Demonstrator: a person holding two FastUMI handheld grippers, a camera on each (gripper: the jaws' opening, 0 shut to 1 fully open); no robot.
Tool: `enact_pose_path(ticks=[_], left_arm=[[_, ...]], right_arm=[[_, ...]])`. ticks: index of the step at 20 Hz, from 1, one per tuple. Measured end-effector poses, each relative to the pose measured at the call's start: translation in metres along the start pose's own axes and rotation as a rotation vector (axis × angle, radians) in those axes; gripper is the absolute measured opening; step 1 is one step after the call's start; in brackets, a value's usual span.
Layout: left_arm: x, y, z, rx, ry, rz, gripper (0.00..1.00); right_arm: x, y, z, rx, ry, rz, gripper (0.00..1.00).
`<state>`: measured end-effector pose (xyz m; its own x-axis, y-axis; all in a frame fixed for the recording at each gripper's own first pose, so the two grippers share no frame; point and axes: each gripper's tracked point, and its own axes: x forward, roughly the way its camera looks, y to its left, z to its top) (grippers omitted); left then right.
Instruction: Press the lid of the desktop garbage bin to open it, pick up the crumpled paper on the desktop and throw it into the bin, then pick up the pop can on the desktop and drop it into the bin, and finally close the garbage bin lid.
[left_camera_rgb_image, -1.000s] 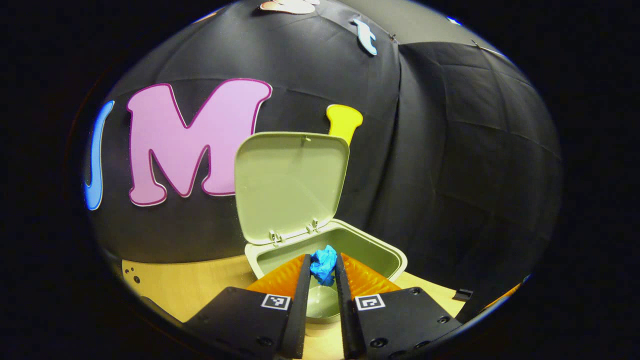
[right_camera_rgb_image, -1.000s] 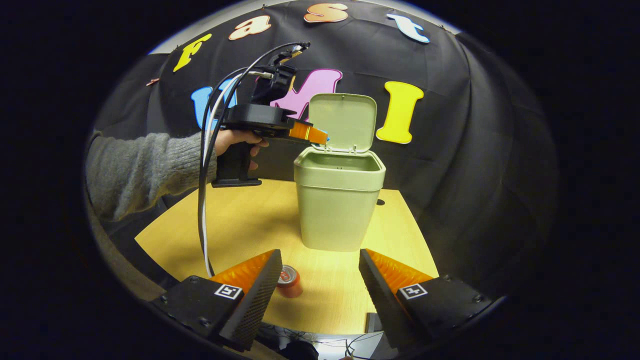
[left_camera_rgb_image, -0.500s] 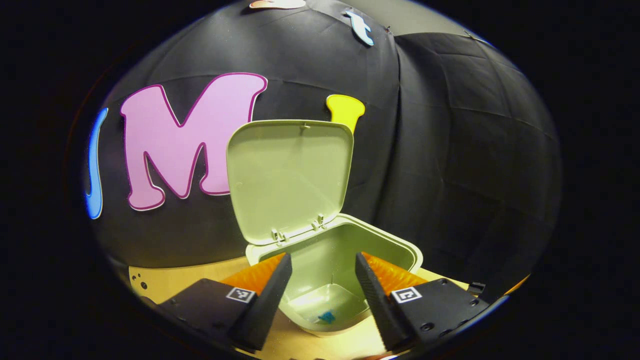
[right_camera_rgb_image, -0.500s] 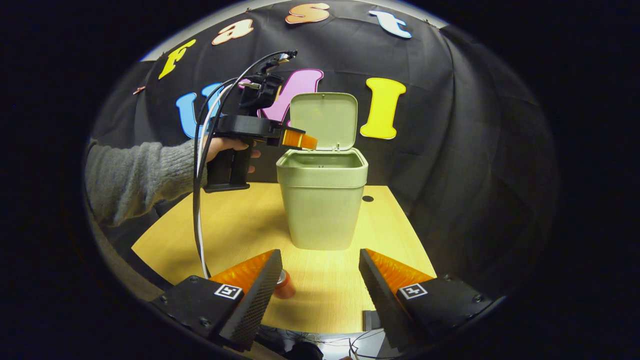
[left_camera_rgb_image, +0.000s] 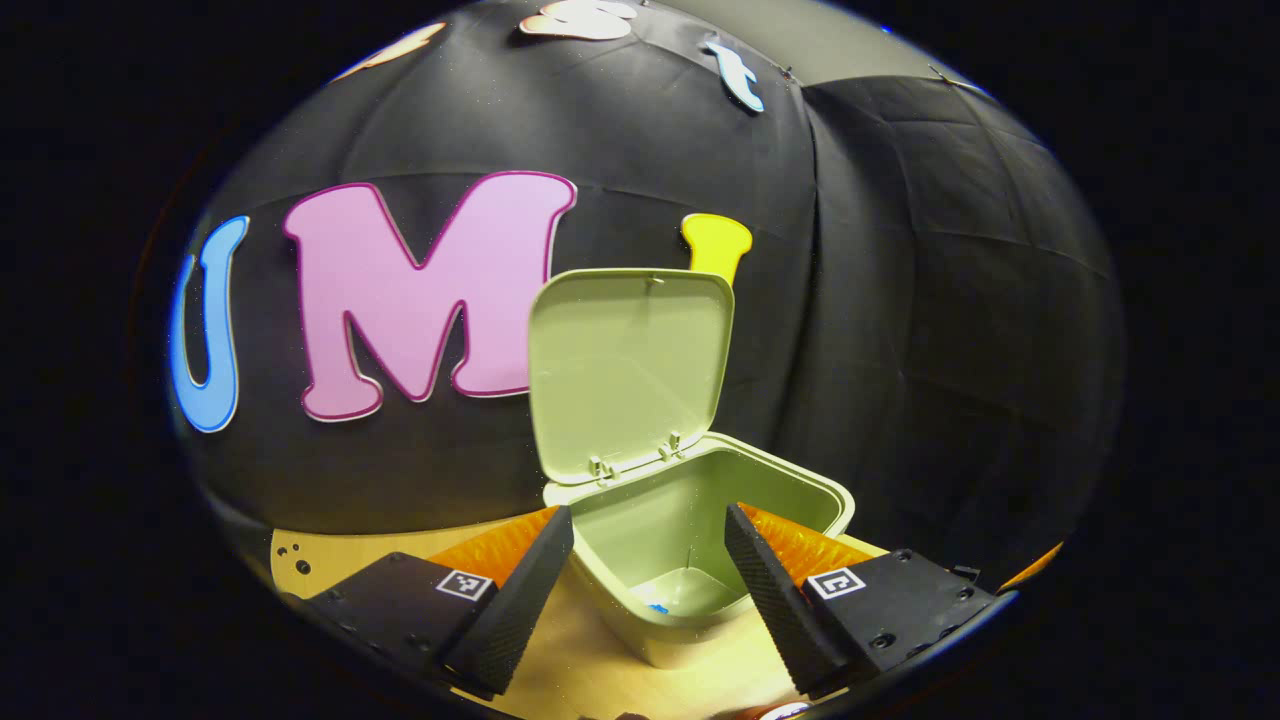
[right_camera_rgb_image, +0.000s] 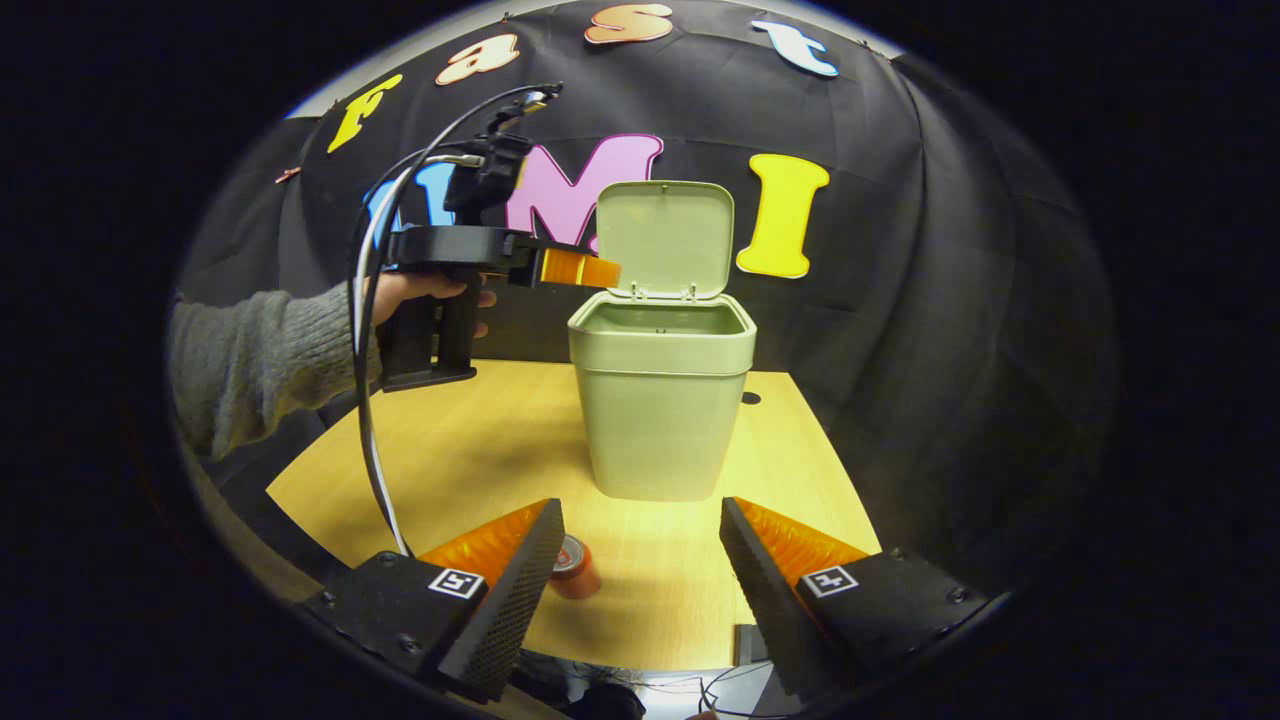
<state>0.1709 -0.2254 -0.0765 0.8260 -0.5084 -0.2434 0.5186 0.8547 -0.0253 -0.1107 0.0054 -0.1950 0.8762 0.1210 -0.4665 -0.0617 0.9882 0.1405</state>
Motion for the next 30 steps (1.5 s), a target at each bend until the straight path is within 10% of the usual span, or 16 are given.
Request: enact_pose_path(ticks=[13,30], left_arm=[[-0.139,0.071,-0.006,-0.072,-0.041,0.292,0.98],[-0.239,0.069,-0.152,-0.244,0.232,0.407,0.98]], right_arm=[[0.034,0.051,-0.022,-0.093,0.096,0.188,0.99],[0.084,0.078,-0.108,-0.212,0.333,0.303,0.99]])
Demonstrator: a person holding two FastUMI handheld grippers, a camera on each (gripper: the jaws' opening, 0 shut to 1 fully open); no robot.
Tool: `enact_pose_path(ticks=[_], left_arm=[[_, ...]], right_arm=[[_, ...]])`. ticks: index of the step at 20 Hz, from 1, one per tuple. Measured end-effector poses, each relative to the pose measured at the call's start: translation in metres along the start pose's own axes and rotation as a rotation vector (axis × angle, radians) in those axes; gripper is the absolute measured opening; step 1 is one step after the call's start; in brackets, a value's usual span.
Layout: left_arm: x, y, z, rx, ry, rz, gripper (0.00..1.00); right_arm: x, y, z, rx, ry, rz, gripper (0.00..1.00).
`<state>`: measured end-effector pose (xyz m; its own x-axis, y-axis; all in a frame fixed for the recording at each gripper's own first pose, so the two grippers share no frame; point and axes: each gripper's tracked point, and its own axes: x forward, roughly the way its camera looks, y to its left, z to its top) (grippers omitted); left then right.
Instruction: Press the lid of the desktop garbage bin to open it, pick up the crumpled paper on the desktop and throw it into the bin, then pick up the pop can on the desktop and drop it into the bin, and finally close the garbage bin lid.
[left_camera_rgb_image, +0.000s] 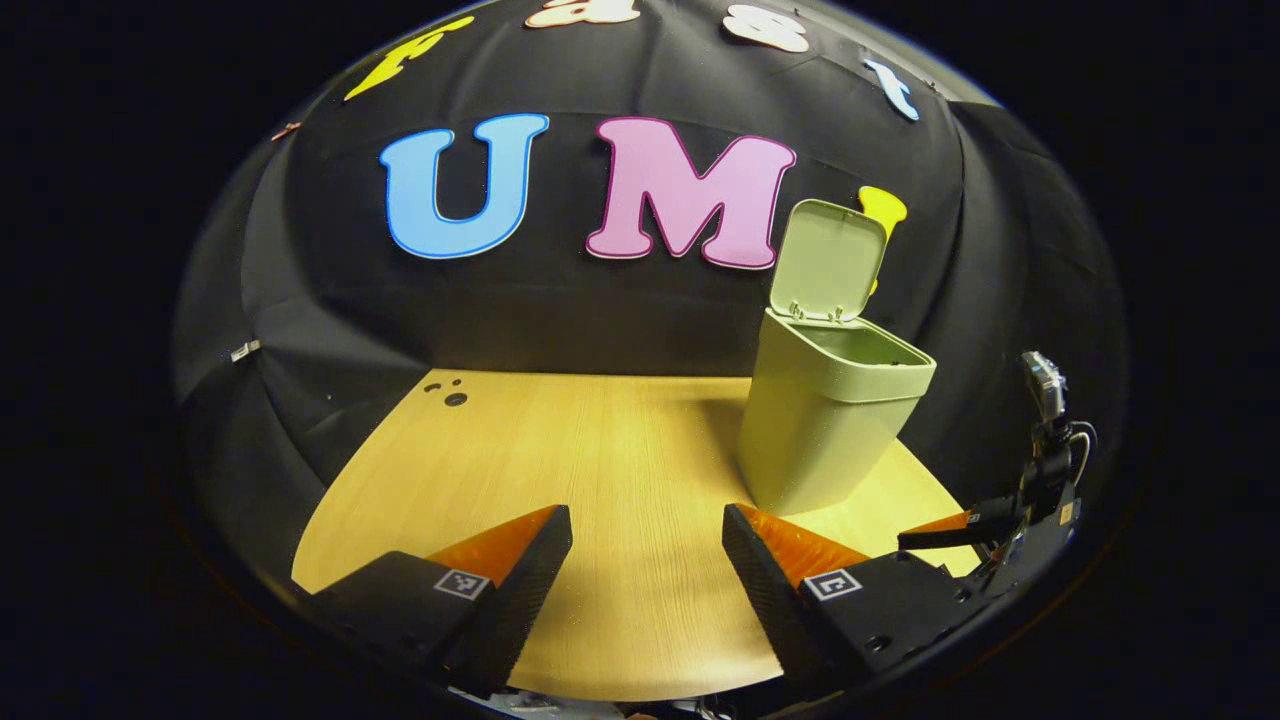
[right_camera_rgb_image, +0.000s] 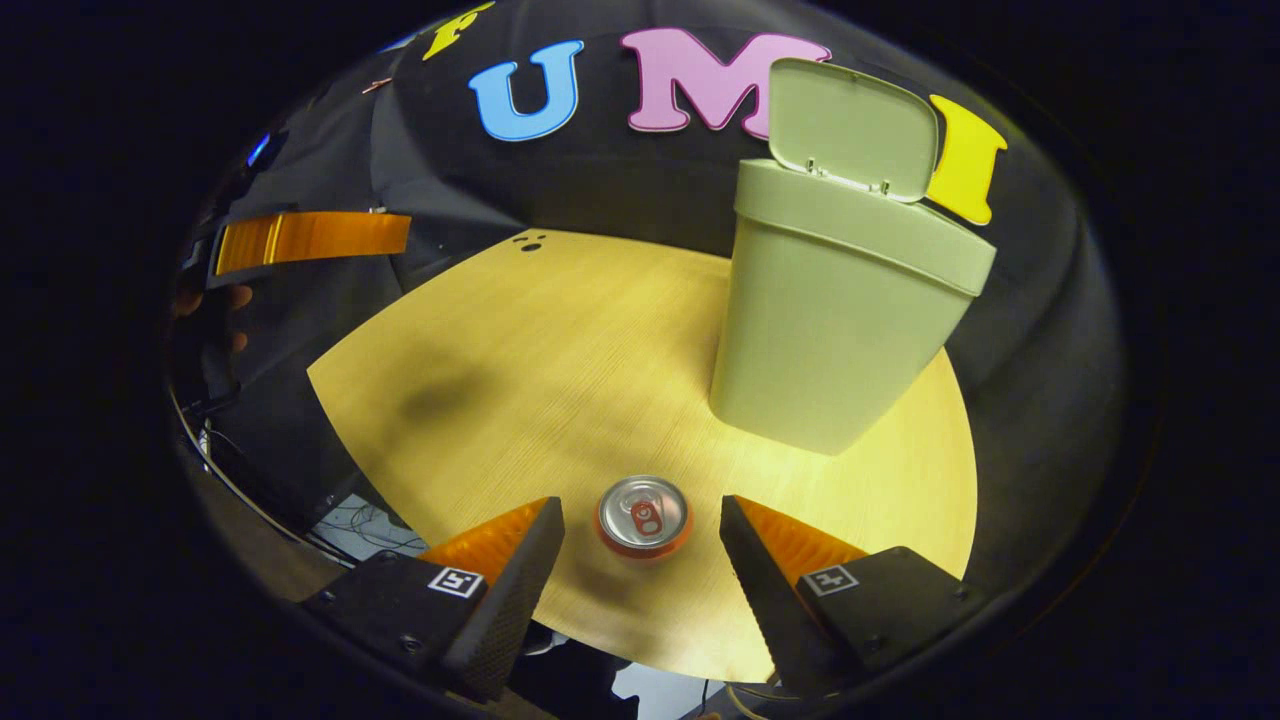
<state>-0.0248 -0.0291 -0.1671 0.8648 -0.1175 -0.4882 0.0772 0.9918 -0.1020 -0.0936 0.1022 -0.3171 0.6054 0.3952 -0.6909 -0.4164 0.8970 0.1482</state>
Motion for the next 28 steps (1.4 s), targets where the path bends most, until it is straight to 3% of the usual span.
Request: enact_pose_path(ticks=[14,15,16,17,21,23,28], left_arm=[[0.011,0.002,-0.008,0.014,0.015,0.016,0.98],[0.012,0.002,-0.007,0.013,0.015,0.017,0.98],[0.011,0.002,-0.009,0.012,0.015,0.018,0.98],[0.011,0.003,-0.009,0.012,0.015,0.019,0.98],[0.011,0.005,-0.011,0.010,0.020,0.024,0.98],[0.011,0.004,-0.012,0.009,0.022,0.023,0.98],[0.013,0.002,-0.012,0.015,0.024,0.020,0.98]], right_arm=[[0.045,-0.002,-0.028,0.013,0.117,0.030,0.99],[0.048,-0.003,-0.028,0.010,0.120,0.027,0.98],[0.046,-0.003,-0.026,0.008,0.116,0.029,0.81],[0.047,-0.001,-0.028,0.009,0.119,0.035,0.84],[0.034,-0.004,-0.015,0.005,0.076,0.034,0.87],[0.023,-0.007,0.000,0.017,0.038,0.034,0.83],[-0.012,-0.016,0.059,0.057,-0.102,0.038,0.83]])
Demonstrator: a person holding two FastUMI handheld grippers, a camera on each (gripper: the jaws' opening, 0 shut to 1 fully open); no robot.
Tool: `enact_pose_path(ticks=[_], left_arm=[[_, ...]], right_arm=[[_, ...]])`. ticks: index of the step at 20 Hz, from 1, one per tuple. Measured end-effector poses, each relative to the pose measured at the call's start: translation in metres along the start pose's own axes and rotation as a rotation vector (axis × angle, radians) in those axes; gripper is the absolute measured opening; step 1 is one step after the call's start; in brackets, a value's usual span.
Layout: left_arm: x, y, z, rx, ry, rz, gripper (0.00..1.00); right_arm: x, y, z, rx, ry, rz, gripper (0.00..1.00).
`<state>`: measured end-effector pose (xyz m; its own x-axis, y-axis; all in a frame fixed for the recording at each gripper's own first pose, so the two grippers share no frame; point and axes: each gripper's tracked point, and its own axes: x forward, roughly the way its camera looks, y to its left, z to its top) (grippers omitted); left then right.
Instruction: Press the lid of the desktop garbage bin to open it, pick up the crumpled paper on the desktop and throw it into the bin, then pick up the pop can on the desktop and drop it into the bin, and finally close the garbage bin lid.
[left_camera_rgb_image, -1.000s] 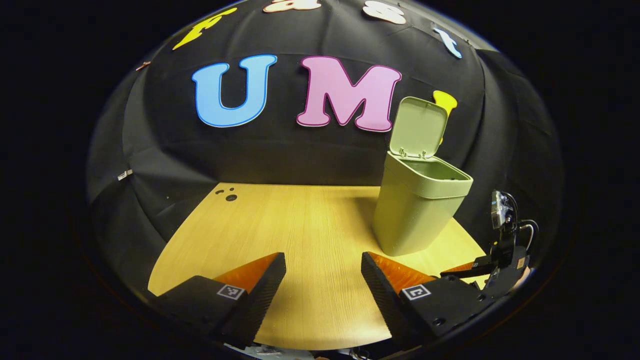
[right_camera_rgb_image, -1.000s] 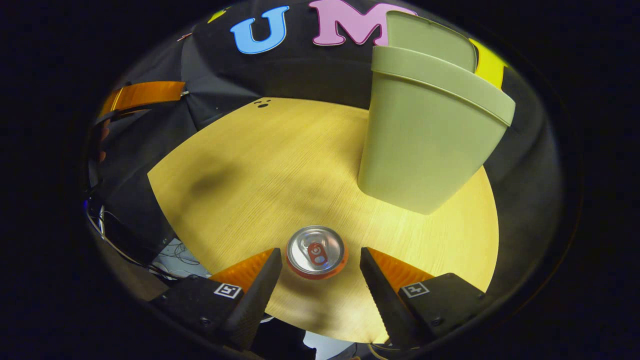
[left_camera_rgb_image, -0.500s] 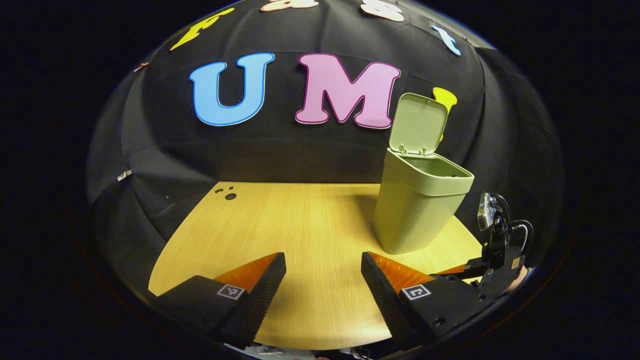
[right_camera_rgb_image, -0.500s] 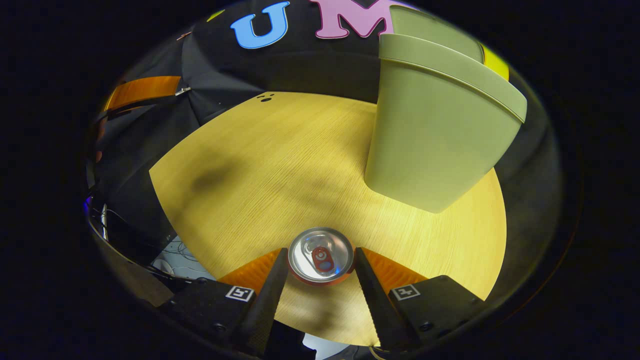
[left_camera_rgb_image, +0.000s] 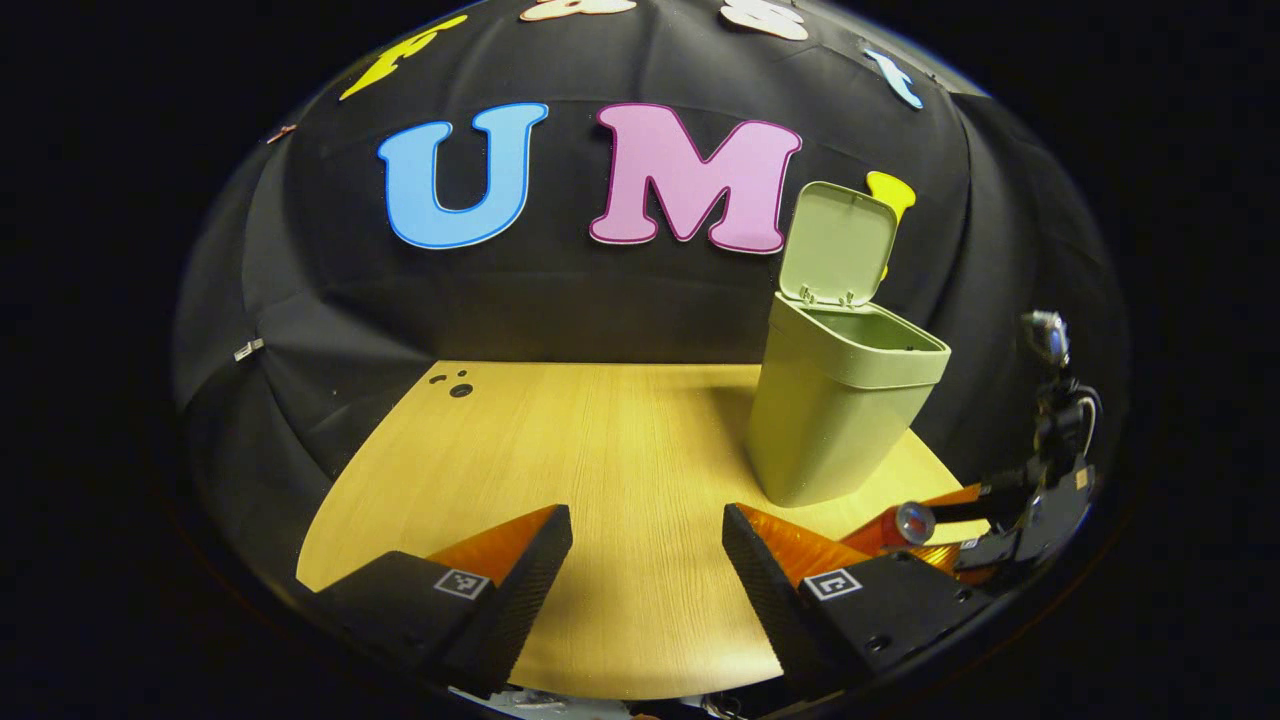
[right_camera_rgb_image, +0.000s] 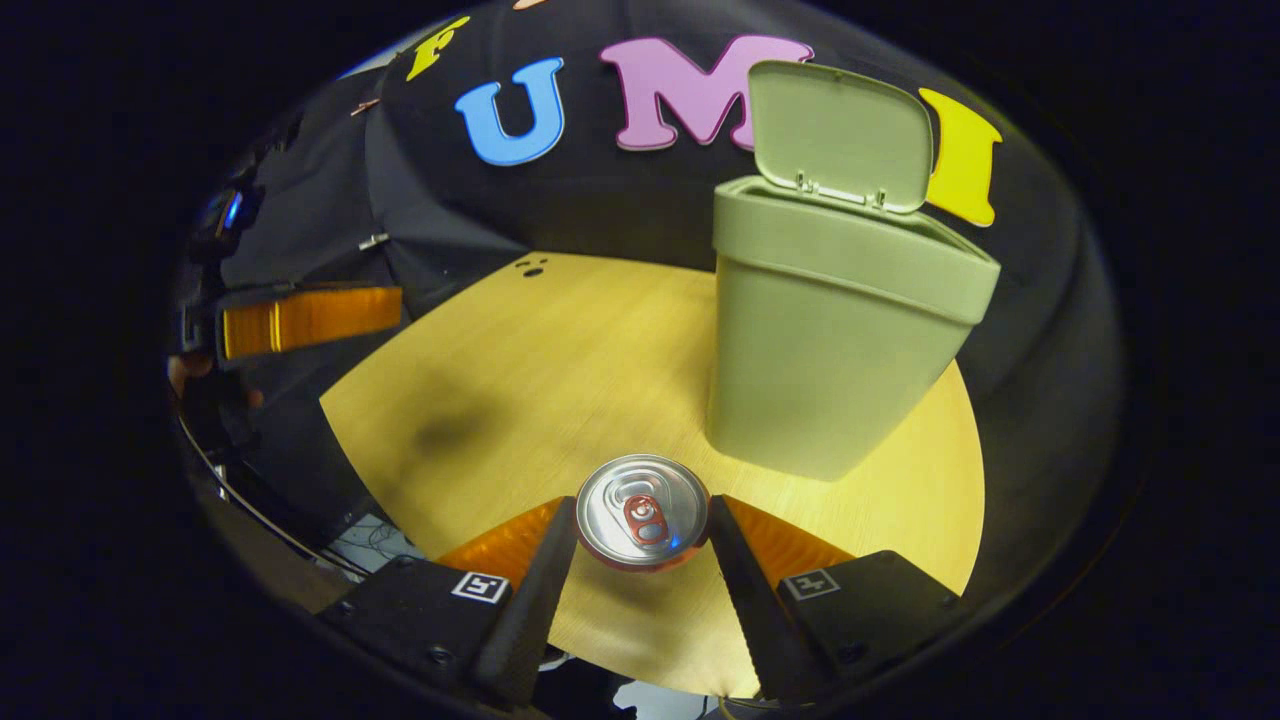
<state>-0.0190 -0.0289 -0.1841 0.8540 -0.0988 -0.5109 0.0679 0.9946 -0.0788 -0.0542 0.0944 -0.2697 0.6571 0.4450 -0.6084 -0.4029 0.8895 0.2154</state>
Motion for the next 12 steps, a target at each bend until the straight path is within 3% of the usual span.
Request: enact_pose_path(ticks=[2,3,12], left_arm=[[0.001,-0.002,0.000,-0.001,-0.001,-0.005,0.98],[0.001,-0.002,0.002,-0.002,-0.002,-0.008,0.98],[0.002,-0.005,0.005,0.000,-0.010,-0.015,0.98]], right_arm=[[-0.013,-0.001,0.027,0.001,-0.061,0.012,0.80],[-0.019,-0.001,0.041,-0.007,-0.093,0.018,0.83],[-0.071,-0.001,0.148,-0.015,-0.326,0.048,0.83]])
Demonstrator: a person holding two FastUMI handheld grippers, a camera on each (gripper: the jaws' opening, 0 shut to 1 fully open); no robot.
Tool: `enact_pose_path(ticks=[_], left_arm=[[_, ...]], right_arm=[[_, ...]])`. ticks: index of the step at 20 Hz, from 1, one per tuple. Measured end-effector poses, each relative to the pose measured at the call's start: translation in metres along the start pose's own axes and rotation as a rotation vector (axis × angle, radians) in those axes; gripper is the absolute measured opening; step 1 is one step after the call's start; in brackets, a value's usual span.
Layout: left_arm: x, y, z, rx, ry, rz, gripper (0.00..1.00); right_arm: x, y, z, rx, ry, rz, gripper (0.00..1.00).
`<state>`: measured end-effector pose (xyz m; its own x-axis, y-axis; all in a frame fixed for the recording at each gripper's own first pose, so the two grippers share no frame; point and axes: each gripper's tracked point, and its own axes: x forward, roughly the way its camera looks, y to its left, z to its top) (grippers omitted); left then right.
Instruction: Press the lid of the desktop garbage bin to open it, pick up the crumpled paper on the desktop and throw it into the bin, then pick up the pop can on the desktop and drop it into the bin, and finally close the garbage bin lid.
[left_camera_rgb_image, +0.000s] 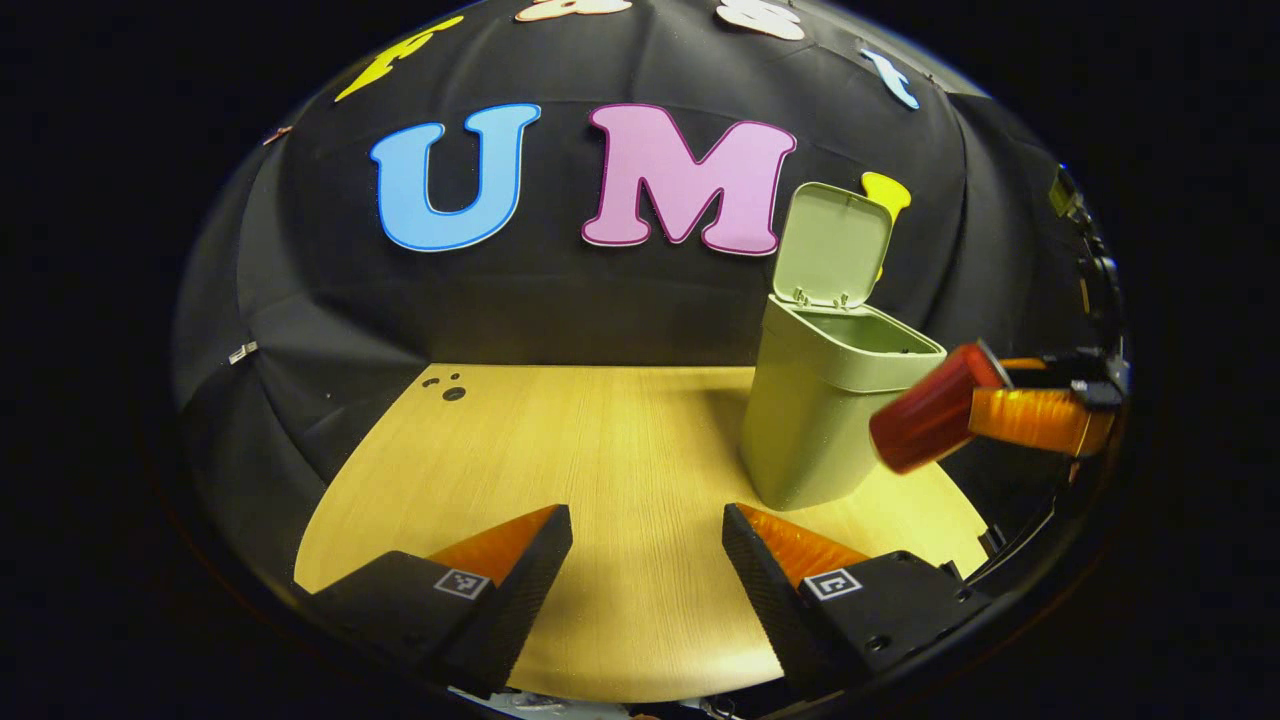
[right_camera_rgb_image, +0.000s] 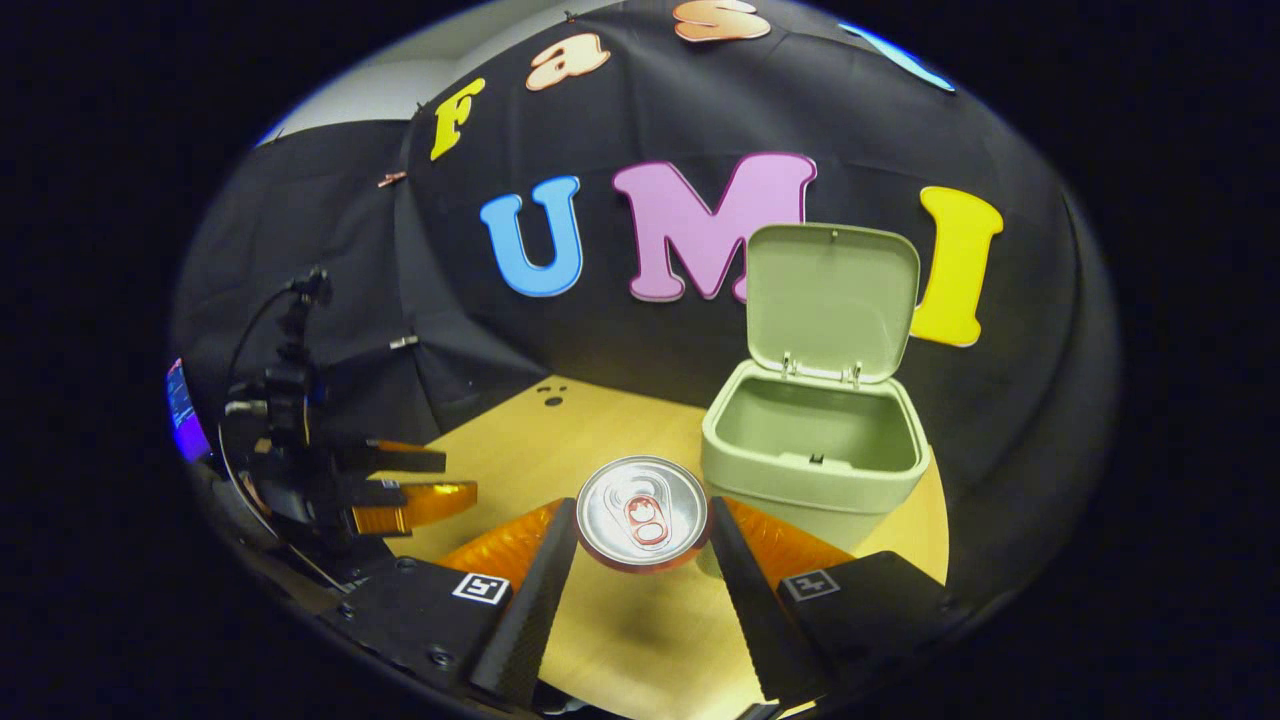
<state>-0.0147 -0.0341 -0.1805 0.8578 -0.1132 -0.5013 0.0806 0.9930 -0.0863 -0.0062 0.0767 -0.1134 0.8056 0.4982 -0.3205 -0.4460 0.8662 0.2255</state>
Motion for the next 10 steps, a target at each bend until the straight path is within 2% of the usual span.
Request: enact_pose_path(ticks=[5,10], left_arm=[[-0.005,0.000,0.003,-0.003,0.003,0.009,0.98],[-0.012,-0.006,0.012,0.021,-0.024,0.022,0.98]], right_arm=[[0.002,-0.018,0.069,0.008,-0.142,-0.007,0.83],[0.023,-0.072,0.110,0.056,-0.228,-0.107,0.83]])
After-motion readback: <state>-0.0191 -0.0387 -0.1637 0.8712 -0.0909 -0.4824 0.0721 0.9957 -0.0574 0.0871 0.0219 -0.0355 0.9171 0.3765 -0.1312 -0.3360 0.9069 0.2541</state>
